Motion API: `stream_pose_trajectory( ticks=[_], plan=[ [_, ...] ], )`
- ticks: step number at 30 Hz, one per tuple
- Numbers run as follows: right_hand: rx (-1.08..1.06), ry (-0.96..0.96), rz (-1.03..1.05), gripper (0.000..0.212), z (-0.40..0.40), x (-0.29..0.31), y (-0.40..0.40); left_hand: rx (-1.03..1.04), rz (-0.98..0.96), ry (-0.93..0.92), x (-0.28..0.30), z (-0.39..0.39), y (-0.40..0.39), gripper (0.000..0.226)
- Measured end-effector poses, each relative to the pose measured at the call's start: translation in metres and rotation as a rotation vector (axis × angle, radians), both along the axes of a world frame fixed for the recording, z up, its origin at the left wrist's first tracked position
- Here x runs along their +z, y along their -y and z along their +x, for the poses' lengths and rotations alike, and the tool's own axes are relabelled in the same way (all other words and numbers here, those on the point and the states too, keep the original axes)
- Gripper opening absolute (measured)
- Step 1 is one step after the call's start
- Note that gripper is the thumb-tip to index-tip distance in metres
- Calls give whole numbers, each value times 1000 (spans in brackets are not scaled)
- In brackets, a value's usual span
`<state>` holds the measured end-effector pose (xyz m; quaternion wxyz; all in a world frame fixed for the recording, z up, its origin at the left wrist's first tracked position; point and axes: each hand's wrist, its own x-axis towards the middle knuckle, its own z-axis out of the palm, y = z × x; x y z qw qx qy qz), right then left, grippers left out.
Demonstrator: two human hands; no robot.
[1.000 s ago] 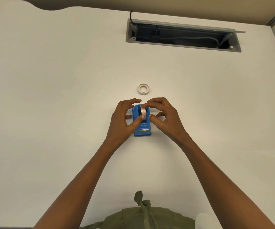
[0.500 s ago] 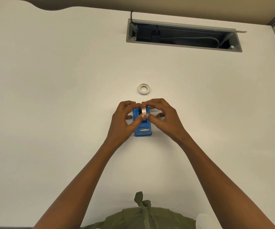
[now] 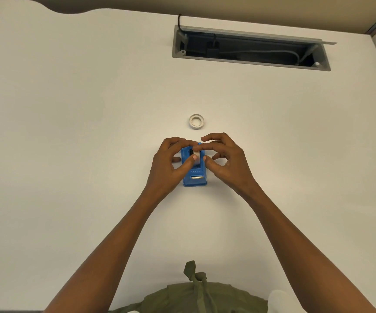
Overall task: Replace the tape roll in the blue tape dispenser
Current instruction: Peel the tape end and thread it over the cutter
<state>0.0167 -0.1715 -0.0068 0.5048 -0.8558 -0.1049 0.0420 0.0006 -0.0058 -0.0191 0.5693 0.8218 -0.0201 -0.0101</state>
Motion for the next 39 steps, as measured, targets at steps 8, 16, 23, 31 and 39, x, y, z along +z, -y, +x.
stream_pose_trajectory(
  ticks=[8,16,23,31,39],
  plan=[
    [3,-18,20,32,1,-1,-1,-7,15,-7,3,0,0,36],
    [2,-50,8,34,5,-2,-2,10,-27,-35,4,0,2,51],
    [1,-69,19,38,8,-4,-4,-24,-7,25,1,0,-1,31],
    [-29,-36,100,32,4,-1,0,-32,-7,0,-1,1,-2,31],
    [-8,1,33,27,4,-2,1,-24,-10,-11,-1,1,-2,31]
  ],
)
